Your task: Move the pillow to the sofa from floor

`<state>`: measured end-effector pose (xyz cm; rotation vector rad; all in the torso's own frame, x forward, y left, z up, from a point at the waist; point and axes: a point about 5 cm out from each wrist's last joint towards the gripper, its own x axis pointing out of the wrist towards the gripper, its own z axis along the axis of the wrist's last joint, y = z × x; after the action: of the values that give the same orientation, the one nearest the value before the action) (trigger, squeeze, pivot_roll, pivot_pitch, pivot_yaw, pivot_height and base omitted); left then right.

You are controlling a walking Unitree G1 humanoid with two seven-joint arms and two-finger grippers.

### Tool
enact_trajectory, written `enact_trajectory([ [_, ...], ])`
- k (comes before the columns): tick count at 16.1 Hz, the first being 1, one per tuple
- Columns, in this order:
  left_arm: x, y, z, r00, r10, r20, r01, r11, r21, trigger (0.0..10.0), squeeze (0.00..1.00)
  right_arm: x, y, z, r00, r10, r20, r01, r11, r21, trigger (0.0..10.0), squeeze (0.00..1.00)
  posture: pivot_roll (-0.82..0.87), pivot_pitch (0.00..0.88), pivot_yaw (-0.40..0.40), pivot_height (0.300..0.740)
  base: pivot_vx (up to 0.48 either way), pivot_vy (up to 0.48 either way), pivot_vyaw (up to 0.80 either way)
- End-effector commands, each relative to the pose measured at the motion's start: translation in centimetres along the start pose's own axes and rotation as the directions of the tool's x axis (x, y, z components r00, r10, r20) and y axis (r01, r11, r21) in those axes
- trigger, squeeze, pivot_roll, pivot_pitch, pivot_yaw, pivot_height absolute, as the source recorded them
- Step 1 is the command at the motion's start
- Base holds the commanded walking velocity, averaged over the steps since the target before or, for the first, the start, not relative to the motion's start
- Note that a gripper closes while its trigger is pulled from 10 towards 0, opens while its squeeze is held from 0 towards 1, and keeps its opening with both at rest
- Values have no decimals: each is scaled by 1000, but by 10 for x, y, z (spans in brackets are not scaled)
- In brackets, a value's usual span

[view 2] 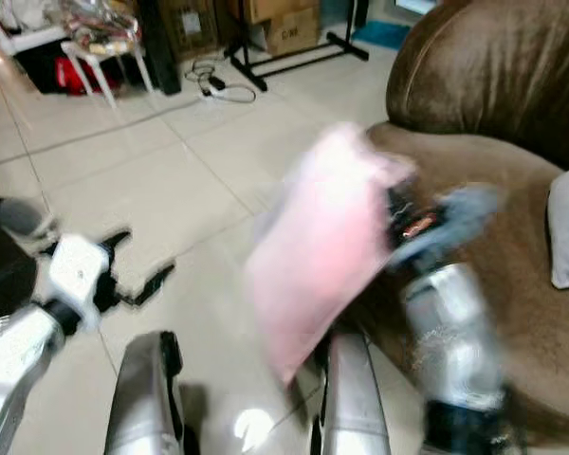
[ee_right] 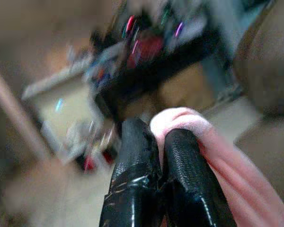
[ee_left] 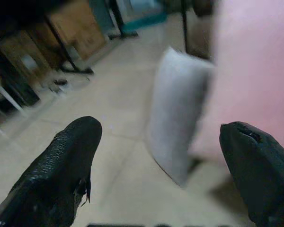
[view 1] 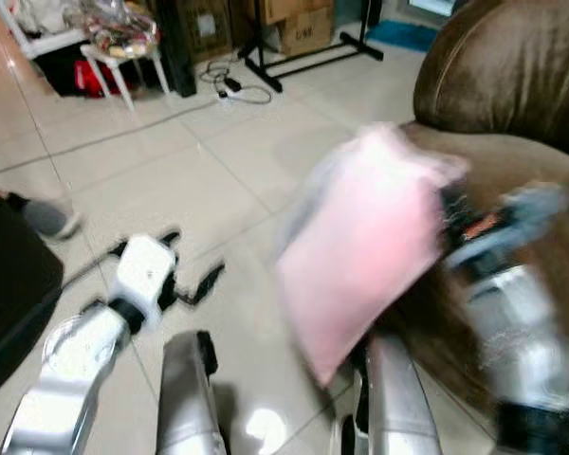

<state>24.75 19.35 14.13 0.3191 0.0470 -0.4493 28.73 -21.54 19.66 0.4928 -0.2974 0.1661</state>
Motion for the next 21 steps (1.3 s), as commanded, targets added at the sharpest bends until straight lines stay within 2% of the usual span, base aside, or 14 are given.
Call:
enact_trajectory([
  [1,2,4,2,1000,24,9,-24,1000,-14,10000,694,6,9,44,987,9,160,-8,1000,-6,10000,0,-93,0,40,464,0,0,0],
  [2,7,7,6,999,42,16,-42,999,-17,10000,620,12,9,64,978,-4,210,15,999,-49,10000,0,-99,0,41,464,0,0,0],
  [3,12,9,8,998,52,24,-52,998,-19,10000,600,17,9,80,968,-11,252,32,996,-80,10000,0,-102,0,42,469,0,0,0],
  [4,20,10,16,997,57,60,-57,998,3,10000,584,31,12,108,954,-21,299,69,986,-152,10000,0,-99,0,30,479,0,0,0],
  [6,24,13,25,992,79,103,-81,997,19,10000,584,46,16,115,960,-40,275,106,968,-229,10000,0,-74,0,6,494,0,0,0],
  [8,22,17,28,989,102,111,-105,994,25,10000,580,52,17,111,964,-65,257,126,965,-229,10000,0,-38,0,-8,504,0,0,0],
  [11,18,22,29,987,118,110,-122,992,31,10000,573,56,18,111,947,-124,298,172,975,-142,10000,0,-27,0,-7,524,0,0,0],
  [13,23,21,27,991,93,98,-96,995,29,10000,529,59,10,97,939,-202,279,238,966,-101,10000,0,-26,0,-3,544,0,0,0],
  [15,24,16,21,995,70,69,-72,997,27,10000,522,57,9,82,948,-219,232,249,962,-109,10000,0,-38,0,2,554,0,0,0],
  [18,25,10,12,996,85,37,-86,996,22,10000,514,45,5,34,953,-284,103,298,942,-157,10000,0,-51,0,6,584,0,0,0],
  [21,27,10,11,996,78,37,-79,996,30,10000,506,37,1,14,947,-318,44,320,931,-177,10000,0,-62,0,16,609,0,0,0],
])
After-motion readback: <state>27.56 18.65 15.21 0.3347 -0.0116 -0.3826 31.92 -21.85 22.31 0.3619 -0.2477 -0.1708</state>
